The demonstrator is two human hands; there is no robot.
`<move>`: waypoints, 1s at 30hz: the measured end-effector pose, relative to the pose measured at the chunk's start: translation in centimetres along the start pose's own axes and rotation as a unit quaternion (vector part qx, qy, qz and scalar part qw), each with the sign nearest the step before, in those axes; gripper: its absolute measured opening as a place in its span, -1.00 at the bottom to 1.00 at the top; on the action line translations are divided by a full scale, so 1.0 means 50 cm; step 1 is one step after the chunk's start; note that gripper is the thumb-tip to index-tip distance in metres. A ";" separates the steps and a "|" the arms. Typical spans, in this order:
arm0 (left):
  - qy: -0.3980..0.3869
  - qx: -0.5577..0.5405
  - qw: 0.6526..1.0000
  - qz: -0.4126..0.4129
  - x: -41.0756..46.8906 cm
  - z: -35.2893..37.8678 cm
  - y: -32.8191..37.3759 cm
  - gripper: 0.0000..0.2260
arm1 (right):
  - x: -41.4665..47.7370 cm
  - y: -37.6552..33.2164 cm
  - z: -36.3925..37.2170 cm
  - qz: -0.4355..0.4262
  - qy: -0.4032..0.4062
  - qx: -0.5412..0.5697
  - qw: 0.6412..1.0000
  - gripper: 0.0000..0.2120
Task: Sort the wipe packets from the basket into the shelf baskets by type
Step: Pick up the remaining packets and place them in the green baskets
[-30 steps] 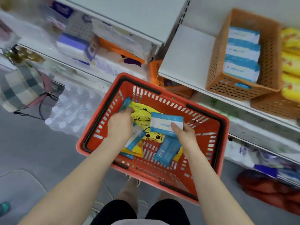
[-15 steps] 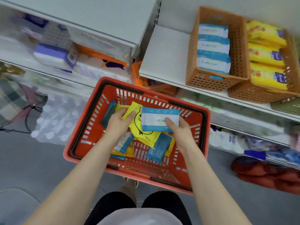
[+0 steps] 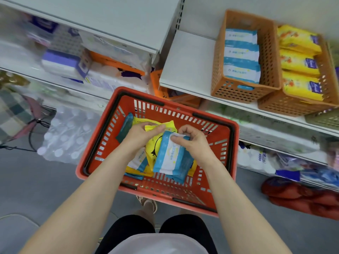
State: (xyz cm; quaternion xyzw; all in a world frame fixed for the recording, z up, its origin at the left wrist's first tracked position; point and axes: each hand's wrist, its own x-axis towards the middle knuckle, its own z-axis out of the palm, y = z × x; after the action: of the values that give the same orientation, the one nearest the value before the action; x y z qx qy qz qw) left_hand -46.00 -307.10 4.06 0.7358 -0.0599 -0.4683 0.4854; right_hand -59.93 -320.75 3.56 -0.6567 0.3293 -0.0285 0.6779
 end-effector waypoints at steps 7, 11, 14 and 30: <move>-0.049 0.009 0.999 -0.010 -0.010 0.027 -0.072 -0.37 | 0.022 0.017 0.021 0.059 0.088 0.125 0.986 -0.83; 0.013 -0.014 1.000 -0.020 -0.012 0.004 -0.087 -0.21 | 0.050 0.082 -0.010 0.144 0.107 -0.094 0.979 -0.73; 0.055 0.035 0.998 -0.027 -0.007 -0.023 -0.097 -0.15 | 0.062 0.152 -0.030 0.204 -0.001 -0.452 0.868 -0.44; 0.075 -0.060 0.986 -0.137 0.017 -0.045 -0.124 -0.49 | 0.028 0.049 -0.003 0.033 0.129 -0.316 0.939 -0.88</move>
State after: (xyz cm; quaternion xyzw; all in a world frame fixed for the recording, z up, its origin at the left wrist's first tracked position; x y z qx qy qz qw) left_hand -46.12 -302.87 -1.06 0.7400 0.1062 -0.4763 0.4628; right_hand -59.89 -321.20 0.76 -0.8167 0.4271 0.0151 0.3878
